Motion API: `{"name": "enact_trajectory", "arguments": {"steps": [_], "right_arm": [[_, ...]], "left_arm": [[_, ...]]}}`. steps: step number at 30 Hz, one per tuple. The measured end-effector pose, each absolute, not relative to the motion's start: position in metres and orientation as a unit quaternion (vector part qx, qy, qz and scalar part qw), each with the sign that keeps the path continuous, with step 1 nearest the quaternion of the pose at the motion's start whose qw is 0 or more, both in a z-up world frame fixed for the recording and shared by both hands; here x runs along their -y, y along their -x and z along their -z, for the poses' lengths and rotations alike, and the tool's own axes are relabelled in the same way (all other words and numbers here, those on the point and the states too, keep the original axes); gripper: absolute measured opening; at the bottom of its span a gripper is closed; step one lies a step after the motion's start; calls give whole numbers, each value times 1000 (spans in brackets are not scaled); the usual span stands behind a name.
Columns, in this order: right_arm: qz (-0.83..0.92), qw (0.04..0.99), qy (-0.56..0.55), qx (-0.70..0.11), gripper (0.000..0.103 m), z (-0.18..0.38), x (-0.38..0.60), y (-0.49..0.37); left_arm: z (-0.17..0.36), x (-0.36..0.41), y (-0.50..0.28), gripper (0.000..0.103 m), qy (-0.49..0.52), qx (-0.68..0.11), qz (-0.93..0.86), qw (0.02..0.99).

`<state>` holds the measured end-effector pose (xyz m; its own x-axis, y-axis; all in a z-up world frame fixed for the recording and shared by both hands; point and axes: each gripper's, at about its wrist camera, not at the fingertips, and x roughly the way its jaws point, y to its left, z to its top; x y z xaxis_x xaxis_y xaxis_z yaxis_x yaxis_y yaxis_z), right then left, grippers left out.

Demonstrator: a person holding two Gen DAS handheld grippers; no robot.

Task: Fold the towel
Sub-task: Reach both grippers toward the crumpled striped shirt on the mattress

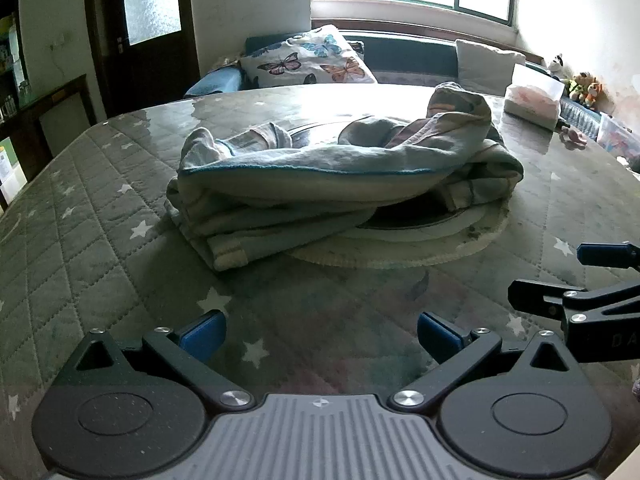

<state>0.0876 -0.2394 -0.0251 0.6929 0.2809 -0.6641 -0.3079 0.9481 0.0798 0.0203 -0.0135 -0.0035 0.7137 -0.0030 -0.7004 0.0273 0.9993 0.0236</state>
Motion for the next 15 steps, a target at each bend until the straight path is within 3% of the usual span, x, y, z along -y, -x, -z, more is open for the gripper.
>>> {"name": "enact_trajectory", "arguments": {"steps": [15], "right_arm": [[-169,918,31,-358,103,23,233,-103]], "left_arm": [[-1,6,-37,103,-22,-373,-1,928]]}}
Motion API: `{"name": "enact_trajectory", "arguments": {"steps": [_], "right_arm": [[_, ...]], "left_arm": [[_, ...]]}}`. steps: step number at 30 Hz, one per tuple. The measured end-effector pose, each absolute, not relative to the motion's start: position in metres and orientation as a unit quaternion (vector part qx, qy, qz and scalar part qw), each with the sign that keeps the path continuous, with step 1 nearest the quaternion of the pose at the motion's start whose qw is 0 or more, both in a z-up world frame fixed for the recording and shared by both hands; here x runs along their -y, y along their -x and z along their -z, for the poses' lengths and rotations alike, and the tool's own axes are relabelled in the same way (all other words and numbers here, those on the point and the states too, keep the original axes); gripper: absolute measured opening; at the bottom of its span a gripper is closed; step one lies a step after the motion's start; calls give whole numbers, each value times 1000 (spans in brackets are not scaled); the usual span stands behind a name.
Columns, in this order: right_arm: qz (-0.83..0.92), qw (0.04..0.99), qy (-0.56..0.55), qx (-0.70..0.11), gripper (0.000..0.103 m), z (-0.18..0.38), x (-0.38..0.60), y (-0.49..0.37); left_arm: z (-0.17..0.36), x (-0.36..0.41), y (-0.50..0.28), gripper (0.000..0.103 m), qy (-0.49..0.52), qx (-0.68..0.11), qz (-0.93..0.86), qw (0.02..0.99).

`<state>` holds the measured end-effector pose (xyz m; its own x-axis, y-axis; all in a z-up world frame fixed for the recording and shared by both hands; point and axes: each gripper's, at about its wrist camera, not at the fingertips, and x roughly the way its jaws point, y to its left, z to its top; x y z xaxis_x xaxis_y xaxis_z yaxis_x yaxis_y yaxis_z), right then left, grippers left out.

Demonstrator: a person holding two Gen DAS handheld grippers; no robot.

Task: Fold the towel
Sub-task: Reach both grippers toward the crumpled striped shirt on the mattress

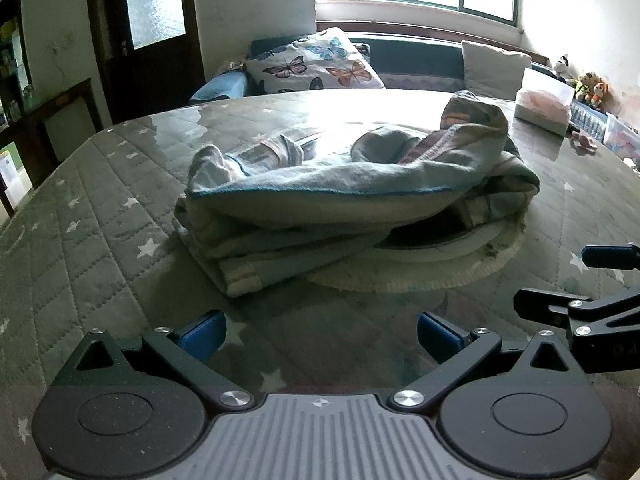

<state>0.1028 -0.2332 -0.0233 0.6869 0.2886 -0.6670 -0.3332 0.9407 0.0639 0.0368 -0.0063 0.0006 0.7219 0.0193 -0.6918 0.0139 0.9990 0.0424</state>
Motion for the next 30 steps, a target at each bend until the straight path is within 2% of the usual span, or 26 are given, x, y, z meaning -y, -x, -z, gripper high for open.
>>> {"name": "enact_trajectory", "arguments": {"steps": [13,30], "right_arm": [[-169,920,43,-350,103,16,230,-121],[-136,940,21,-313,102,-22,252,-185]], "left_arm": [[-14,-7,-50,103,-22,-360,-15,933],[-70,-52,-108,103,-25,-298,-97,949]]}}
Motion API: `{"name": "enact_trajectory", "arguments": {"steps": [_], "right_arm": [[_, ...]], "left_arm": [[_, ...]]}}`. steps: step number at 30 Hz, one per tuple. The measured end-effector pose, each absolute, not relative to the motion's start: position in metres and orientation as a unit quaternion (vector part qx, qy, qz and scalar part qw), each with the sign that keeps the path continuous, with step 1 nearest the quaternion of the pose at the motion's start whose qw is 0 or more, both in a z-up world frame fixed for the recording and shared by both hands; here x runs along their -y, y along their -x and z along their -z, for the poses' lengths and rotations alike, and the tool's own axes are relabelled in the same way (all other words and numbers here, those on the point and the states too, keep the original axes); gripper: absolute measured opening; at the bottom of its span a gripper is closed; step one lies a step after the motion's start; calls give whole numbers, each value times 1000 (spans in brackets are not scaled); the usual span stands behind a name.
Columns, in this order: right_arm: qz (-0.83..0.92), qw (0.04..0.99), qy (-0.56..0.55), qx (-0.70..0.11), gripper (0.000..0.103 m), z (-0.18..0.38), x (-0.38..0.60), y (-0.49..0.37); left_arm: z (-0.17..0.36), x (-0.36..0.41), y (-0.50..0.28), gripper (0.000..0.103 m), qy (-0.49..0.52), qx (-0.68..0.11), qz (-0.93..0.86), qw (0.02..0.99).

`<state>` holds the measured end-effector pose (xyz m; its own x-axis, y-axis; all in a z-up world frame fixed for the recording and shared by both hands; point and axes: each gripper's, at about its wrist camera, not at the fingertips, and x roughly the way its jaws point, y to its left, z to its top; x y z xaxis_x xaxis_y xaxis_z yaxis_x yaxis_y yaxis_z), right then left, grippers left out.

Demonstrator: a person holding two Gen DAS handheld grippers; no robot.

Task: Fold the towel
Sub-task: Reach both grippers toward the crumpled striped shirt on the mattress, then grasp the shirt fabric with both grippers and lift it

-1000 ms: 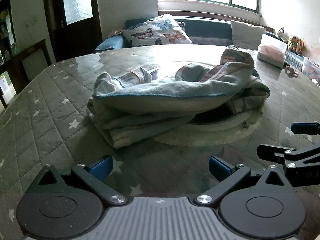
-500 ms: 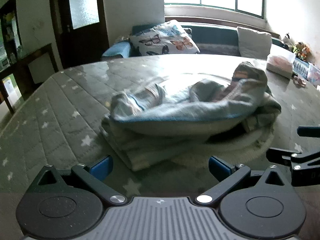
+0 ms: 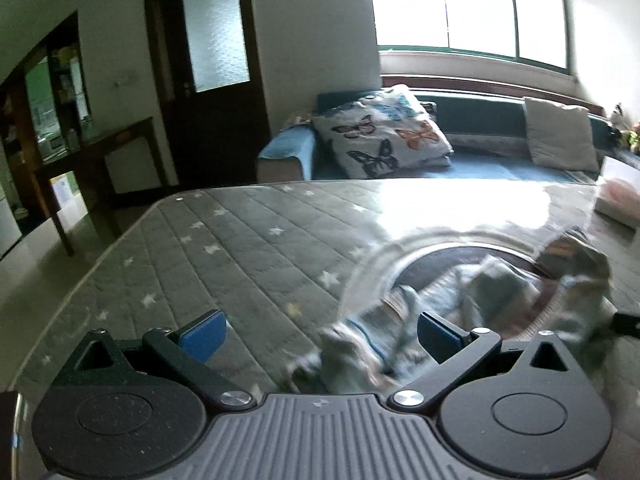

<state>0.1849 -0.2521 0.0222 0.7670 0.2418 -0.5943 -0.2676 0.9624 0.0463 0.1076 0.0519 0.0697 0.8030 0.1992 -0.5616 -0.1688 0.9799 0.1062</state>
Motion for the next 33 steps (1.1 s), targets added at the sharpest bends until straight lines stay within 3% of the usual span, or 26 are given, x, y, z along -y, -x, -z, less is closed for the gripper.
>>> {"name": "enact_trajectory", "arguments": {"steps": [7,10,12,16,18,20,23,25,33], "right_arm": [[-124,937,0,-326,89,-25,258,-233],[-127,933,9,-337,78,-19,255,-247],[-134,929,11,-344,65,-15,252,-253],[-141,926,10,-350,45,-10,250,-254],[-143,926,4,-350,30,-10,252,-254],[-145,925,-2,-351,23,-11,253,-251],[-146,928,-2,-342,13,-16,256,-242],[-148,930,-3,-336,11,-20,259,-234],[-164,938,-8,-307,7,-44,275,-190]], "left_arm": [[-63,-72,-141,102,-2,-338,-84,937],[-56,-75,-150,100,3,-355,-66,933],[-51,-76,-154,95,1,-366,-59,929],[-41,-77,-155,78,4,-385,-37,922],[-38,-77,-154,62,8,-390,-27,920],[-35,-78,-153,33,21,-398,-12,917],[-38,-79,-146,17,33,-392,0,919],[-43,-78,-140,11,36,-382,2,923],[-72,-79,-86,9,55,-340,1,939]]}}
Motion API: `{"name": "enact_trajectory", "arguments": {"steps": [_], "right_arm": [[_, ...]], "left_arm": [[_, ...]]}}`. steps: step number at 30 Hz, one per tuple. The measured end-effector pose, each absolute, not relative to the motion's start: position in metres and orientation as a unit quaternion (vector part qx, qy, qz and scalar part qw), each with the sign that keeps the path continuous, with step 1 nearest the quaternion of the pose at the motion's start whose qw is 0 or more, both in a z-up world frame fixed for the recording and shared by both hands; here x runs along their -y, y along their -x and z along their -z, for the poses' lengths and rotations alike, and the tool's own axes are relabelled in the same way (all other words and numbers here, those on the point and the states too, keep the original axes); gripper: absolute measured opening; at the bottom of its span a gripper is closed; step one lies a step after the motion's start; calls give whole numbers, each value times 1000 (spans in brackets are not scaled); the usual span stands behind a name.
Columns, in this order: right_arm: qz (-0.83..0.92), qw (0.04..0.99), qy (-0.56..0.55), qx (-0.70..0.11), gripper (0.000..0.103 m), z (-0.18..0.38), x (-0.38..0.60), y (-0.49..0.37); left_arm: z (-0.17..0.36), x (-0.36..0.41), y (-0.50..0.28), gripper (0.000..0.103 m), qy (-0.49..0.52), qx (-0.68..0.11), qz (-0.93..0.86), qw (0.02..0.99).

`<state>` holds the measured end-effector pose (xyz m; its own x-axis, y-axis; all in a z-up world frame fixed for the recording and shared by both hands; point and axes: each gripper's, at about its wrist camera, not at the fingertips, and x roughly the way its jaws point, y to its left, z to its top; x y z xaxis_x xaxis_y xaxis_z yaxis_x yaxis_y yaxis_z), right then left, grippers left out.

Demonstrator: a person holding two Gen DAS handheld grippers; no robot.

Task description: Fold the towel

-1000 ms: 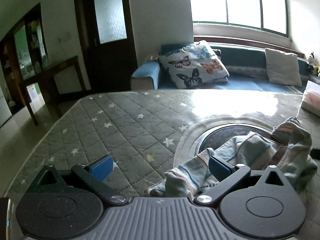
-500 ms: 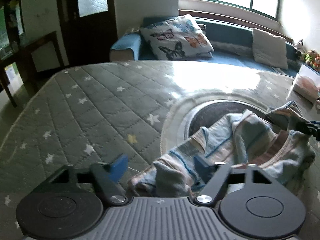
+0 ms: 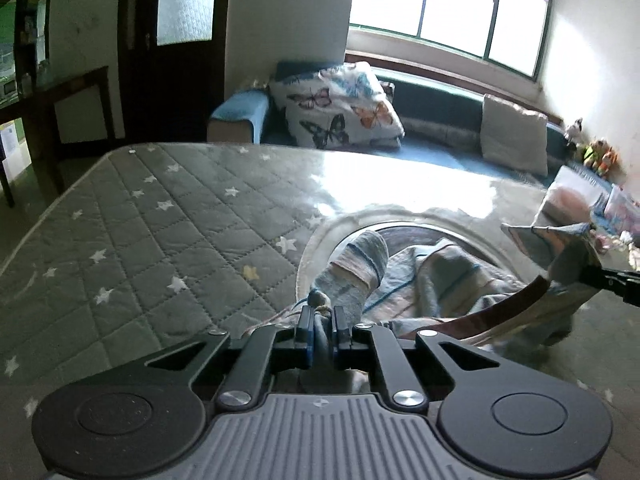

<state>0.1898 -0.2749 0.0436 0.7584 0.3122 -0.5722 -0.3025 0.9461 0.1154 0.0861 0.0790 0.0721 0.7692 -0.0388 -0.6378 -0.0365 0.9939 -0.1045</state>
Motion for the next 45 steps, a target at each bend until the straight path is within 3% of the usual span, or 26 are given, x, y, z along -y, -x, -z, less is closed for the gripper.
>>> {"name": "enact_trajectory", "arguments": {"steps": [8,26,28,32,45], "right_arm": [[-179,940,-16,-291,3,-59,297,-130],[-181,910,7,-372,5,-47,335,-27],[-177,911,5,-373,7,-47,339,-28],[-175,916,5,-360,8,-52,340,-43],[-195,912,20,-360,11,-44,312,-161]], "left_arm": [[-82,-77,-19,8,52,-327,15,943],[-66,-82,61,12,56,-386,79,917],[-72,-84,61,13,51,-375,76,922],[-87,-92,58,41,51,-340,57,937],[-58,-122,-49,41,92,-361,-17,928]]}}
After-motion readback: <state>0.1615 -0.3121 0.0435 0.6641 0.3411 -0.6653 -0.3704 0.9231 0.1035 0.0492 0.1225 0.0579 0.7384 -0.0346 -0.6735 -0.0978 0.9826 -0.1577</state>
